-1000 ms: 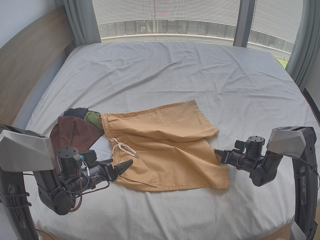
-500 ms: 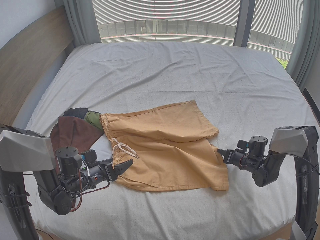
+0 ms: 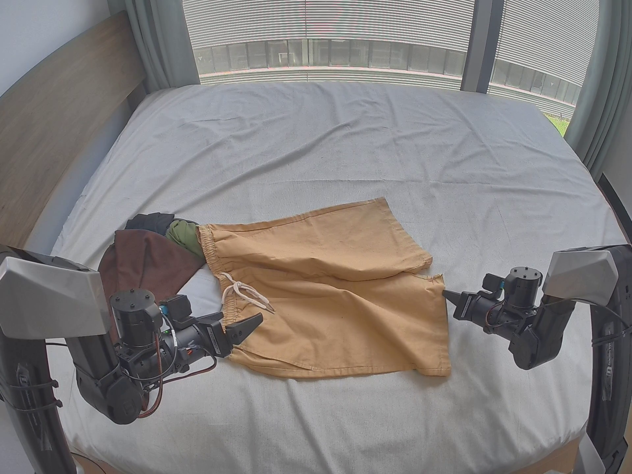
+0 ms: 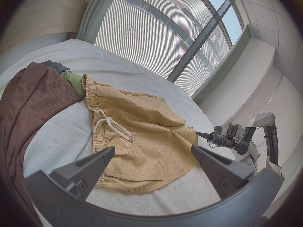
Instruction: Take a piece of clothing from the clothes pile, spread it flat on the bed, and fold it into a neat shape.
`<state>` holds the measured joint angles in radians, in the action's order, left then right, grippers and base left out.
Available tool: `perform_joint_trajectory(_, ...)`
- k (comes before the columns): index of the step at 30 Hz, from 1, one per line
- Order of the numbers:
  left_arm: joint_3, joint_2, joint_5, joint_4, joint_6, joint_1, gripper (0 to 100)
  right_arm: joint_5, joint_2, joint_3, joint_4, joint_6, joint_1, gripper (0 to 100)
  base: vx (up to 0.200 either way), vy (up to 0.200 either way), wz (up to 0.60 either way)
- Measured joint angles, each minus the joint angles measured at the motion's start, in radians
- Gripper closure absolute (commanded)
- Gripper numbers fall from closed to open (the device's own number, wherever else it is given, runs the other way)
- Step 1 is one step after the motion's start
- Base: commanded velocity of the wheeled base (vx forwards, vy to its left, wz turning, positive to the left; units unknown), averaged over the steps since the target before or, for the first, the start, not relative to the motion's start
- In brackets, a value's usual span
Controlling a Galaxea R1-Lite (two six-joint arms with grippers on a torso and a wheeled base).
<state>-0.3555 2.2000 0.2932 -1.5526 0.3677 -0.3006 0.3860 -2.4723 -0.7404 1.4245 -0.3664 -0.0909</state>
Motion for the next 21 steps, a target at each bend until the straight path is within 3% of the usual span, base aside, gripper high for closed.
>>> perform_joint_trajectory(18, 0.011, 0.007, -0.004, 0.000, -0.001, 0.003, 0, -0.006, -0.001, 0.004, 0.000, 0.001, 0.022, 100, 0.000, 0.000, 0.00)
perform_joint_trajectory(19, 0.014, 0.005, -0.004, 0.001, -0.001, 0.004, 0, -0.006, 0.005, 0.014, 0.001, 0.001, 0.021, 0, 0.000, 0.000, 0.00)
perform_joint_trajectory(21, 0.027, -0.001, -0.004, 0.000, -0.001, 0.007, 0, -0.004, 0.026, 0.048, 0.016, 0.001, 0.017, 0, 0.000, 0.000, 0.00)
